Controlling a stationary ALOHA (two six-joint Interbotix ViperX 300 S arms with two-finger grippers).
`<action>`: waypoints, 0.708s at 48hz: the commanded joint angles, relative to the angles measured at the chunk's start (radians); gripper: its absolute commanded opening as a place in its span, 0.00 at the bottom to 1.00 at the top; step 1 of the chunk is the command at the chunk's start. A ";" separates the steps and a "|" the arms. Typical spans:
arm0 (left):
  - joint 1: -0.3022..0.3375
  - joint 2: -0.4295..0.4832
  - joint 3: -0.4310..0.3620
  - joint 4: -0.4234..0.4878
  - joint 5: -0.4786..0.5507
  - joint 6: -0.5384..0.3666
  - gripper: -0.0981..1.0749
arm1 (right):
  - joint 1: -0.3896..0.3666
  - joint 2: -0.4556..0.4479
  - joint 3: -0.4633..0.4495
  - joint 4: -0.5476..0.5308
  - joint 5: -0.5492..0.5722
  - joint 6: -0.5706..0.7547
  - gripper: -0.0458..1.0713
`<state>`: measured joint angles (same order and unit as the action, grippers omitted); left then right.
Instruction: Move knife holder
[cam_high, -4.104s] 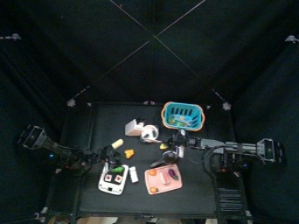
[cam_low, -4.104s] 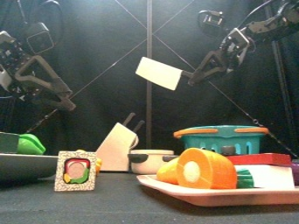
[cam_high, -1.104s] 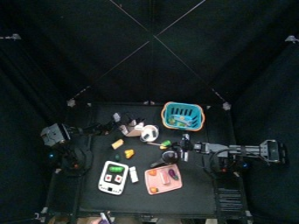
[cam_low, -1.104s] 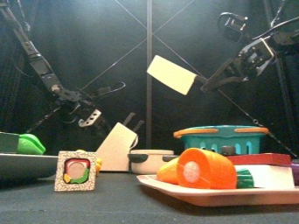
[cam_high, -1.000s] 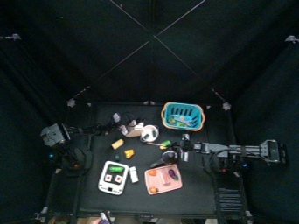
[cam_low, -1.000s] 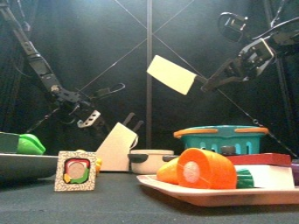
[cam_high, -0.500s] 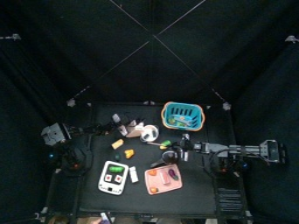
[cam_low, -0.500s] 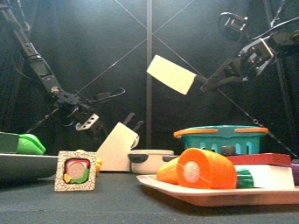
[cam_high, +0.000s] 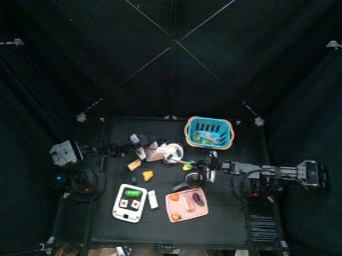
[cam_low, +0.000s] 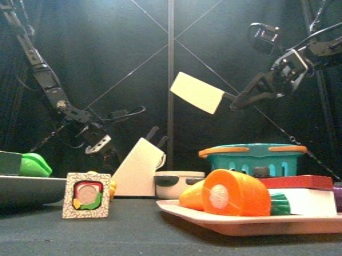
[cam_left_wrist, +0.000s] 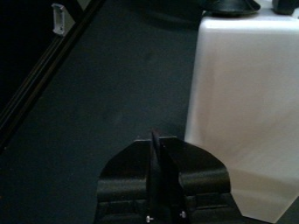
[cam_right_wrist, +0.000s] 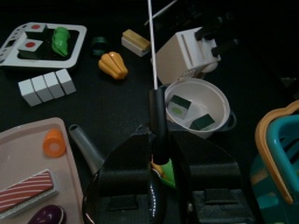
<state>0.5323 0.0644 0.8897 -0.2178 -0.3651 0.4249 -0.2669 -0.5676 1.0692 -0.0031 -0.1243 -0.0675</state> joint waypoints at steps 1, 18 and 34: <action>-0.021 -0.011 -0.008 0.003 -0.003 0.002 0.51 | -0.018 0.002 -0.009 0.000 -0.009 0.006 0.41; -0.086 -0.015 -0.006 -0.012 -0.003 0.002 0.51 | -0.025 0.009 -0.006 -0.002 -0.008 0.008 0.41; -0.123 -0.018 -0.021 -0.009 -0.012 0.003 0.51 | -0.025 0.009 -0.006 -0.002 -0.009 0.008 0.41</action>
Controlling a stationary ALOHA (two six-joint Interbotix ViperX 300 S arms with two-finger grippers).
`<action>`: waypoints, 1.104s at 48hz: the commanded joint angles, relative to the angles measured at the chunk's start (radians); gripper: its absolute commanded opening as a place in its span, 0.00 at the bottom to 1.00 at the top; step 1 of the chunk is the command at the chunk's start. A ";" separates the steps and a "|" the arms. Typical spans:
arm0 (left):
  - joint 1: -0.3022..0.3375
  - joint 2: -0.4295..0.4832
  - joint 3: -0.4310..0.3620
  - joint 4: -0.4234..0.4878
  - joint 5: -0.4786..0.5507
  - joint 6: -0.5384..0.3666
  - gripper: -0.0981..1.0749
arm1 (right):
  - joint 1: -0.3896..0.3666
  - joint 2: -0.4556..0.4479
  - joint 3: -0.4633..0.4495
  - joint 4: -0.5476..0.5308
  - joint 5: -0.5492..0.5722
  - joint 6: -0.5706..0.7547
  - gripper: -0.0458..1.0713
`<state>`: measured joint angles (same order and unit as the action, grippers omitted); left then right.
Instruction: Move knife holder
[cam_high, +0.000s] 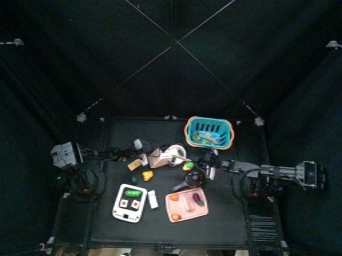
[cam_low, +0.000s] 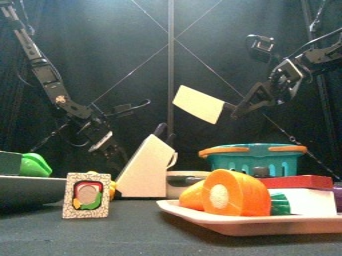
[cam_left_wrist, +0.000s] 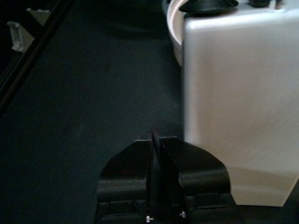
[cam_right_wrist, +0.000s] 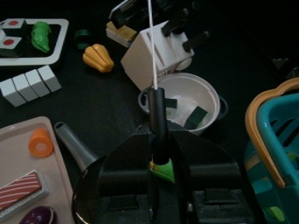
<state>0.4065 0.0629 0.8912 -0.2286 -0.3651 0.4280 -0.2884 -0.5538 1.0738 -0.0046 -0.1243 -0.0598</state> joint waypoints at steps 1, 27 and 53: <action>0.003 -0.017 -0.025 0.000 -0.015 0.000 0.51 | -0.003 -0.005 -0.011 0.000 -0.009 0.000 0.41; 0.032 -0.094 0.002 -0.060 -0.118 -0.002 0.51 | -0.009 -0.005 -0.008 0.002 -0.009 0.000 0.41; -0.138 -0.360 0.193 -0.117 -0.242 -0.005 0.51 | -0.006 -0.002 -0.265 0.035 0.495 -0.011 0.41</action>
<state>0.3129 -0.2531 1.0723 -0.3298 -0.5937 0.4249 -0.2945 -0.5492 0.8974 0.0368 0.2025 -0.0644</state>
